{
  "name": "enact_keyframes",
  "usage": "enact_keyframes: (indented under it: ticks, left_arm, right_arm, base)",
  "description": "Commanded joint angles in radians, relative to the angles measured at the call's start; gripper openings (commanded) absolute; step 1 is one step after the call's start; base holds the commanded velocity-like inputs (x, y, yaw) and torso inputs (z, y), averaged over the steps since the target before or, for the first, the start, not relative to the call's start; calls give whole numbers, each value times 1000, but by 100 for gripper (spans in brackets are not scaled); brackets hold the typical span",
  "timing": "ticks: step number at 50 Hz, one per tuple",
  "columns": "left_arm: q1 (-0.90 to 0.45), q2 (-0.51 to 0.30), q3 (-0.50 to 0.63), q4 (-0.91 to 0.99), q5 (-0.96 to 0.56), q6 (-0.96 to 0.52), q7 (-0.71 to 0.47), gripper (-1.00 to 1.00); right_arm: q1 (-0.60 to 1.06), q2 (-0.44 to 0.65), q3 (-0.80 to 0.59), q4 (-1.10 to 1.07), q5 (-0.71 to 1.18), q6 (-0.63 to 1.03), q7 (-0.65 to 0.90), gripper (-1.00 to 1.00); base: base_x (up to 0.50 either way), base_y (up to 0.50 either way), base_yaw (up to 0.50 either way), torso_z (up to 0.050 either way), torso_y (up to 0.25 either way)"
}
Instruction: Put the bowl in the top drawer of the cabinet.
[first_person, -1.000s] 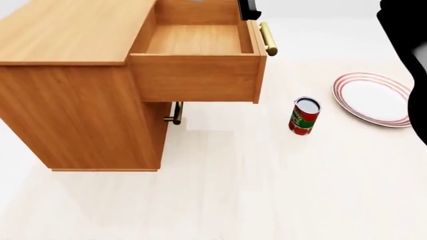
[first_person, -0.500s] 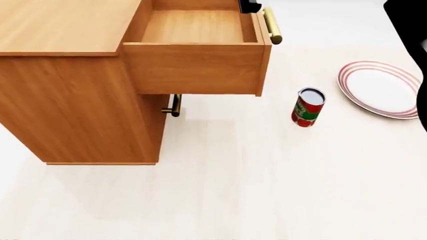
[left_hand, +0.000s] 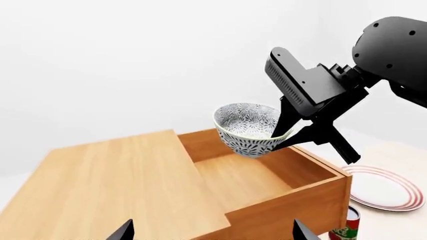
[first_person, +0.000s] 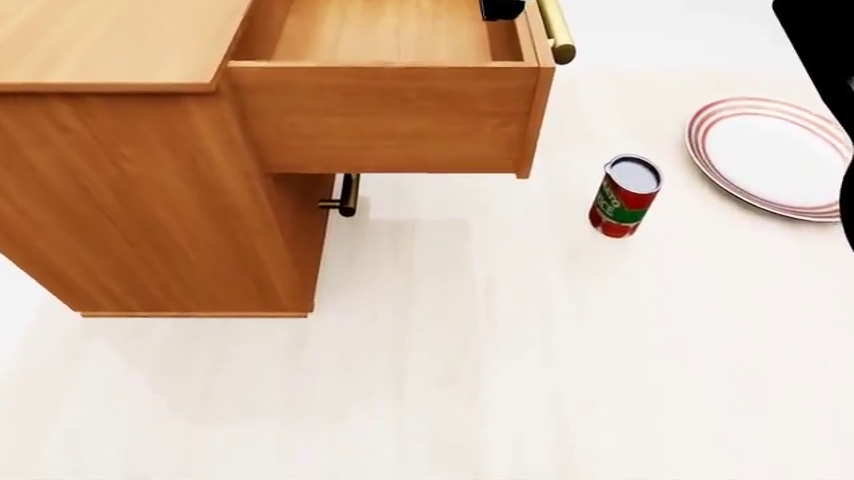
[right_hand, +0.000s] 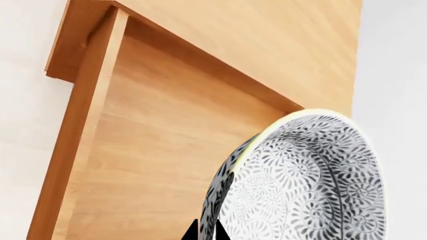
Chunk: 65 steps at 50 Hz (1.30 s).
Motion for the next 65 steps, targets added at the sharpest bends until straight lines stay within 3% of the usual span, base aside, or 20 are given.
enact_keyframes:
  ticks: [1, 16, 32, 33, 56, 65]
  left_arm:
    - [-2, -5, -3, 4, -2, 3, 1, 100]
    - [-50, -92, -15, 20, -69, 34, -9, 100]
    - [-57, -92, -10, 18, -56, 34, -4, 100]
    - [-57, -91, -11, 17, -55, 34, -4, 100]
    - [-53, -66, -9, 16, -32, 24, 4, 100]
    - [-57, -71, -5, 19, -39, 32, 5, 100]
  right_arm:
    - [5, 0, 7, 1, -8, -5, 9, -100]
    - [-3, 0, 7, -4, -2, -3, 15, -100]
    - [-4, 0, 7, -9, 2, 5, 21, -100]
    - [-3, 0, 7, -9, 2, 5, 22, 100]
    - [13, 0, 6, -10, -2, 24, -9, 100]
    - [16, 0, 7, -6, -3, 28, -28, 100]
  base:
    - [0, 0, 0, 0, -70]
    - [0, 0, 0, 0, -71]
    - [0, 0, 0, 0, -63]
    - [0, 0, 0, 0, 0]
    - [0, 0, 0, 0, 0]
    - [0, 0, 0, 0, 165]
